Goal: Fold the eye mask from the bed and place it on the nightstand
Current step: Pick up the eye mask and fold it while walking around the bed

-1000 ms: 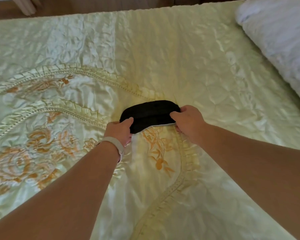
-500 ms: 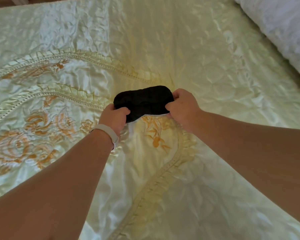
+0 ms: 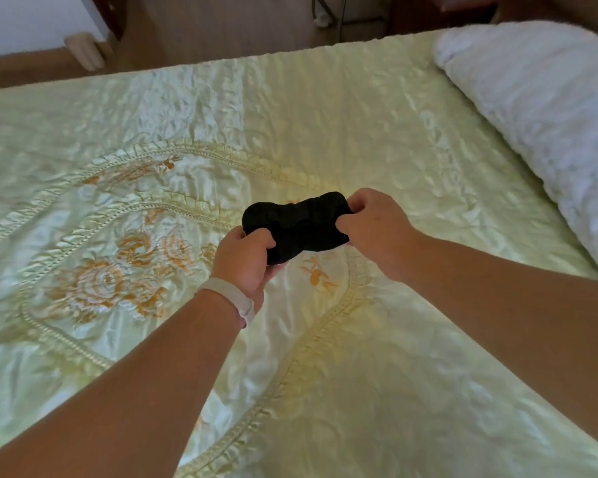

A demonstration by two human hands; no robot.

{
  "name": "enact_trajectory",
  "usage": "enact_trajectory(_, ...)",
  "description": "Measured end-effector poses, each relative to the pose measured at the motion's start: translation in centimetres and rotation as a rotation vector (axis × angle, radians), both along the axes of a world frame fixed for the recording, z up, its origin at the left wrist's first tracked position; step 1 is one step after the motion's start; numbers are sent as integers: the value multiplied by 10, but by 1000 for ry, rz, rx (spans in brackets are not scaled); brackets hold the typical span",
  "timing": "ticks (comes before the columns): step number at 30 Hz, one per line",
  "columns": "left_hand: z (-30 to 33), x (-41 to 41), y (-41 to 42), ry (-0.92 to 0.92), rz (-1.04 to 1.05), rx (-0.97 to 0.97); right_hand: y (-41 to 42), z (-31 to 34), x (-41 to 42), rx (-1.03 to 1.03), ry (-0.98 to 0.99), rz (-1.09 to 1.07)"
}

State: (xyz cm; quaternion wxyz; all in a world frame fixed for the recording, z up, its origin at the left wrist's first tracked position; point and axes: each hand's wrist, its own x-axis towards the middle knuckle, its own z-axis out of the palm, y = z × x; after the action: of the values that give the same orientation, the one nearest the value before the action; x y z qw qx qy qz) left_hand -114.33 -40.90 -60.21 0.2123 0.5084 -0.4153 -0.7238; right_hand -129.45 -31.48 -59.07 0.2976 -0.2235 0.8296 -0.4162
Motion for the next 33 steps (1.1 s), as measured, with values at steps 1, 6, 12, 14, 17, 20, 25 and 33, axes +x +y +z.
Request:
enact_trajectory(1,12,3,3,9,0,-2,2,15,3,-10,11,17)
enact_trajectory(6,78,23,19,137,6,-13,18,95,26,-81,53,71)
enact_trajectory(12,161,50,44,310,-55,31,47,182,64,-201,70,110)
enact_trajectory(14,190,60,55,325,-43,39,57,211,75,-208,109,140)
enact_trajectory(17,230,73,72,326,-19,33,70,251,92,-213,189,193)
enact_trajectory(20,266,84,88,337,15,49,83,290,109,-218,264,236)
enact_trajectory(25,326,108,103,387,-15,69,102,346,147,-249,369,343)
enact_trajectory(33,401,165,133,523,-85,118,124,422,218,-261,587,467)
